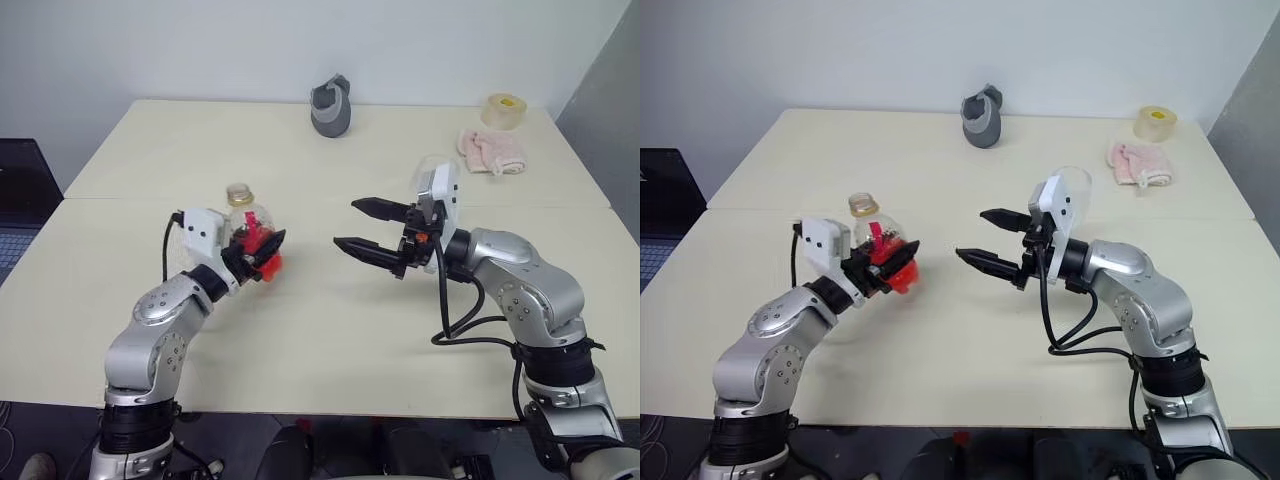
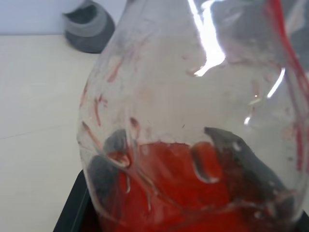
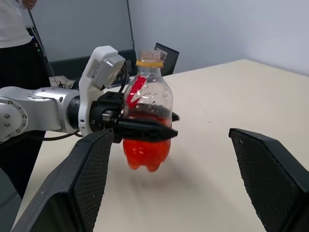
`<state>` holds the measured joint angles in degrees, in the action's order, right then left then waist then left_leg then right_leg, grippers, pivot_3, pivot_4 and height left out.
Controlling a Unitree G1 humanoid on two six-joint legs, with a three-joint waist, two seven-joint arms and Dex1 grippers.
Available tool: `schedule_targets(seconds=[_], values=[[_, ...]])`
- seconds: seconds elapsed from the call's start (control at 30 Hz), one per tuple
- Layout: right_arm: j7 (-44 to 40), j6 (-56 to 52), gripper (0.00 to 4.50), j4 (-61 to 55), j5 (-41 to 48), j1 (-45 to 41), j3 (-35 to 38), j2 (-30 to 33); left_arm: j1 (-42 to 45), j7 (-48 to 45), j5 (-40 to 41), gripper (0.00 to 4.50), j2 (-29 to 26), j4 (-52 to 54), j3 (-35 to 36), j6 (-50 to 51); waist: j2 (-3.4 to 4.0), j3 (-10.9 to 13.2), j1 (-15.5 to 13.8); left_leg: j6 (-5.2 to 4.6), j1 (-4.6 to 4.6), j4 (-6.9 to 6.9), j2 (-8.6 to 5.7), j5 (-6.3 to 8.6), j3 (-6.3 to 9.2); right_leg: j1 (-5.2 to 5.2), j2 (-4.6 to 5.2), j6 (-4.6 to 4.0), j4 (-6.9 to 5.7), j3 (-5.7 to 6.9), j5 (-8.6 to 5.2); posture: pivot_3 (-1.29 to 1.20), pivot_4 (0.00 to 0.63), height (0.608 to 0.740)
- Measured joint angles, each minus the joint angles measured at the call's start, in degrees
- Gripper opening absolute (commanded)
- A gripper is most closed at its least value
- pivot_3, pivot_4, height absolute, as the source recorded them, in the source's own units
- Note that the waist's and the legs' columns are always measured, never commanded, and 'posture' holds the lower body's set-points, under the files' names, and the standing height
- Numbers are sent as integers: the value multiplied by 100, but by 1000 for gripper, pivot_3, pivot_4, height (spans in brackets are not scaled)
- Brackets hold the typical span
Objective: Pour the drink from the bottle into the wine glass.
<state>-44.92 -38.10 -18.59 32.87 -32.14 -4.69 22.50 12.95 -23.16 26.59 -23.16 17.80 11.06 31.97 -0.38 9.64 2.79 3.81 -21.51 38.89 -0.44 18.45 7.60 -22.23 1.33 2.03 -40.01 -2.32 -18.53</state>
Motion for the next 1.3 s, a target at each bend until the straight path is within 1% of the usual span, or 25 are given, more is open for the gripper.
schedule_targets(seconds=[0.3,0.47,0.67,0.87,1.13,1.3], values=[[-63,342,4090,39,-138,150,-288,-127,-34,460,-319,2289,49,-679,505,-594,0,0,-10,0,2,-1,-1,0,-2,1,-1,-2,2,0,1,0,150,740],[-71,647,4090,304,-511,184,-568,-131,130,624,-418,2289,97,-1240,621,-975,-3,-1,-41,1,3,-1,1,-1,2,1,-1,-2,1,3,2,0,150,740],[139,888,4090,525,-915,286,-694,-288,472,587,-513,2289,96,-1966,654,-1540,-4,-2,-48,3,3,-1,0,-1,1,0,-1,-2,1,2,2,0,150,740],[443,1022,4090,664,-1253,415,-786,-511,968,428,-634,2289,85,-3048,715,-2300,-5,-3,-49,5,4,0,-1,-3,0,-1,-1,-2,1,2,3,0,150,740],[517,1026,4090,717,-1367,413,-782,-615,1067,219,-890,2289,209,-3939,563,-3152,-6,-3,-47,5,3,0,-1,-3,1,-2,0,-2,0,3,3,0,150,740],[534,1027,4090,770,-1375,398,-770,-634,1257,114,-1021,2289,216,-4293,484,-3431,-6,-4,-46,5,6,0,-1,-4,4,-2,-1,-6,-4,5,5,0,150,740]])
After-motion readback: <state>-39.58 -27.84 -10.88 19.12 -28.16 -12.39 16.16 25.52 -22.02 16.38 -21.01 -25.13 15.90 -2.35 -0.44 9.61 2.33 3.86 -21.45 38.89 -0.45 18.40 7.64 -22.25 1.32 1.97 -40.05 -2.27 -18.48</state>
